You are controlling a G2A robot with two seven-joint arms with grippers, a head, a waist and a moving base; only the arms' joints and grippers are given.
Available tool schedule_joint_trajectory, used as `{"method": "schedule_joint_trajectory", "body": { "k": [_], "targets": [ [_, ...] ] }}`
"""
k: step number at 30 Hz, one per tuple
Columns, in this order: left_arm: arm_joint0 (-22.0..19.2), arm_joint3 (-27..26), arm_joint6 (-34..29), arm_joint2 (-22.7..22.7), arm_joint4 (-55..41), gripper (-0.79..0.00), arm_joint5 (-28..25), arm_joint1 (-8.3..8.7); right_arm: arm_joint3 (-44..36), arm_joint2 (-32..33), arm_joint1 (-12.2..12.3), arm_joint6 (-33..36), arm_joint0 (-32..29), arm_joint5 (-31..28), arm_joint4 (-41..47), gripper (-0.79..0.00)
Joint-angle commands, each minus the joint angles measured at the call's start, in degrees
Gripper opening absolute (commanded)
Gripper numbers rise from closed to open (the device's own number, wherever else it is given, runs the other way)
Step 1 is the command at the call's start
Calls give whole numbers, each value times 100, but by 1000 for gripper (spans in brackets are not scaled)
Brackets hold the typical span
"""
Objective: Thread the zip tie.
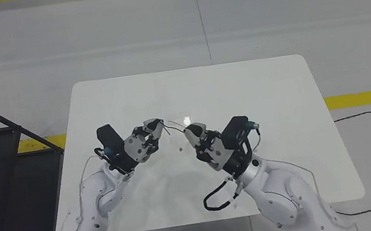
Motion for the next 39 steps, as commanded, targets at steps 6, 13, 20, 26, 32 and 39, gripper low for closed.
{"method": "schedule_joint_trajectory", "body": {
  "k": [6,13,20,26,32,39],
  "targets": [
    [23,-5,45,-17,38,-785,-22,7,-14,-51,-26,-225,-33,-27,-52,-785],
    [43,14,99,-22,86,-785,-68,14,16,-115,-60,-433,6,-82,-59,-785],
    [52,15,135,-25,127,-785,-96,20,57,-164,-89,-431,42,-48,-71,-785],
    [75,-15,222,-41,53,-785,-67,18,24,-186,-107,-106,97,150,-154,-785],
    [82,-25,216,-44,7,-785,-46,16,72,-247,-133,154,178,343,-279,-785],
    [86,-47,233,-38,5,-785,-24,14,193,-396,-179,404,319,592,-524,-785]
  ]
}}
